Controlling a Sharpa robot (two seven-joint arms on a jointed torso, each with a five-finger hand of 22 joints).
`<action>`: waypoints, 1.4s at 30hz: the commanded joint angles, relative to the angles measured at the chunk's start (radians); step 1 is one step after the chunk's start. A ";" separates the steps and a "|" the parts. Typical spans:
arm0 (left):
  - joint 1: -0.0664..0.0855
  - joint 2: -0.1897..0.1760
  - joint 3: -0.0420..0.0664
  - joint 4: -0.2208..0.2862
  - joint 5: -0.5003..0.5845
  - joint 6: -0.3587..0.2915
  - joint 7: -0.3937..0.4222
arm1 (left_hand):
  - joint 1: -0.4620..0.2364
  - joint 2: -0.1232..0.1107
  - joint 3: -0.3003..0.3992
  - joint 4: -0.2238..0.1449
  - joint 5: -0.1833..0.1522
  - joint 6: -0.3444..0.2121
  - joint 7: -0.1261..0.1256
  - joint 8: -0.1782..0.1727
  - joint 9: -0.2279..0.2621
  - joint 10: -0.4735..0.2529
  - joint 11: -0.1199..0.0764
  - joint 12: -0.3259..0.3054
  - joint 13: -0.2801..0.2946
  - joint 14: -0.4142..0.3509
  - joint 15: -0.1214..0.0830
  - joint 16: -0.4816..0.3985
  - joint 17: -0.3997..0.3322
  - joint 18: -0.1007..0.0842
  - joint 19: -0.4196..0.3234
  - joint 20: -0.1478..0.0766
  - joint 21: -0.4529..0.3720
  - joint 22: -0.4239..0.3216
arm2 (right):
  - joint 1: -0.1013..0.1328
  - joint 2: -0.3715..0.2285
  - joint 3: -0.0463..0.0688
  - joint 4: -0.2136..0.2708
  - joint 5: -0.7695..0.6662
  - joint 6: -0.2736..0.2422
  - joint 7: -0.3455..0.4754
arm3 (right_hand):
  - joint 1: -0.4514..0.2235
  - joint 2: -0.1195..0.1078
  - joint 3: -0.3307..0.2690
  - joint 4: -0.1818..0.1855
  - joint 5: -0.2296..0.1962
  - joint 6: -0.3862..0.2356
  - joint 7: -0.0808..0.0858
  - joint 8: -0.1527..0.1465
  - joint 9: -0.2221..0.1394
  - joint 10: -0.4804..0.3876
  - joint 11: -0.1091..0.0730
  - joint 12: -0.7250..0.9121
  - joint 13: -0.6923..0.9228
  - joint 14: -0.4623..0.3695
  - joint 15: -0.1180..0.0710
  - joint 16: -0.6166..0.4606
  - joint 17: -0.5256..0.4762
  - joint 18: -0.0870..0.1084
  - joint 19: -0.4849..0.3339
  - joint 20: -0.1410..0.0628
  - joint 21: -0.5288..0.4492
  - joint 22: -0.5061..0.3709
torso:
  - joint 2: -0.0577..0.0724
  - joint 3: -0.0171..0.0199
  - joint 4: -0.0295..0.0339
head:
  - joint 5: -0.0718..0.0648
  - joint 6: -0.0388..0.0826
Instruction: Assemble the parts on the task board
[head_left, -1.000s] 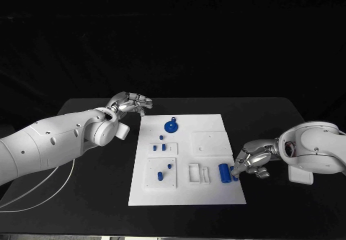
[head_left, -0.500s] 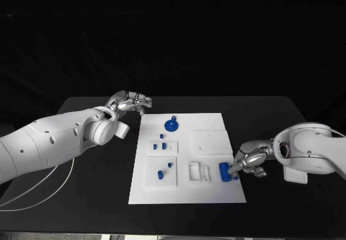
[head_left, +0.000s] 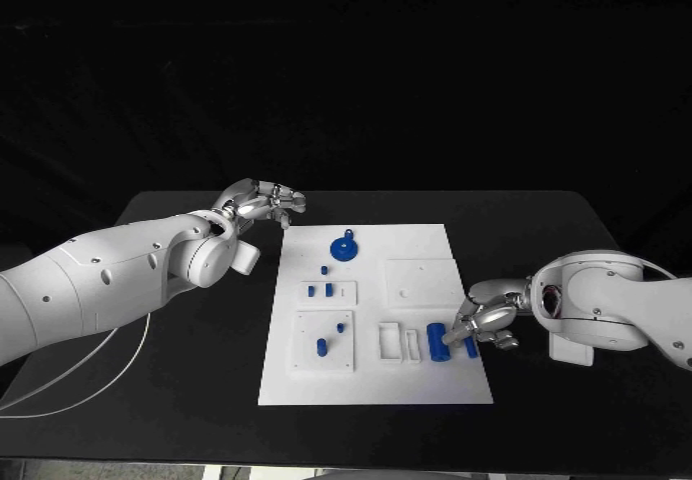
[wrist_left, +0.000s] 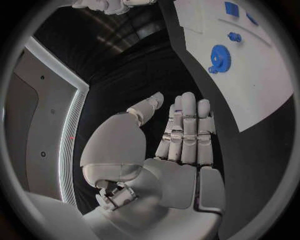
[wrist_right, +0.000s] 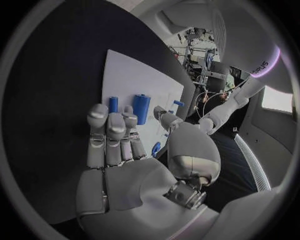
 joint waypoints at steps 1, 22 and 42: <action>0.000 -0.001 0.000 0.003 0.007 0.013 0.014 | -0.011 0.002 -0.002 0.007 -0.004 -0.006 0.000 0.005 0.001 0.002 0.005 0.001 0.002 -0.001 0.007 -0.005 0.002 0.014 0.001 -0.003 -0.007 0.001 | -0.004 0.016 0.000 -0.007 -0.035 -0.030 0.009 | -0.007 -0.002 -0.006 -0.002 -0.001 -0.023 0.018 -0.004 -0.002 -0.002 0.008 -0.002 0.002 -0.001 0.007 -0.006 0.001 0.075 0.000 -0.010 0.006 0.014 | 0.000 0.0001 -0.0007 | 0.002 -0.003; 0.000 -0.006 0.000 0.004 0.007 0.014 0.014 | -0.011 0.002 -0.002 0.007 -0.004 -0.007 0.000 0.006 0.001 0.002 0.005 0.002 0.002 -0.001 0.007 -0.006 0.003 0.014 0.001 -0.003 -0.007 0.002 | -0.028 0.067 -0.002 0.000 -0.023 -0.128 -0.086 | -0.020 -0.031 -0.044 -0.030 -0.001 -0.017 0.017 -0.009 -0.009 0.010 0.008 0.007 0.008 0.027 0.006 0.011 0.032 0.075 0.013 -0.020 0.014 0.014 | 0.000 -0.0017 -0.0003 | 0.009 -0.007; 0.000 -0.008 0.000 0.006 0.007 0.013 0.013 | -0.010 0.001 -0.002 0.006 -0.003 -0.007 0.000 0.006 0.001 0.002 0.005 0.002 0.002 -0.001 0.007 -0.006 0.003 0.014 0.001 -0.003 -0.008 0.003 | -0.054 0.103 -0.014 -0.014 -0.016 -0.115 -0.108 | 0.022 -0.003 -0.035 -0.089 -0.001 0.004 0.012 -0.004 -0.013 0.015 0.003 0.007 0.011 0.039 0.002 0.014 0.054 0.075 0.014 -0.022 0.020 0.014 | 0.000 -0.0006 -0.0005 | 0.011 -0.016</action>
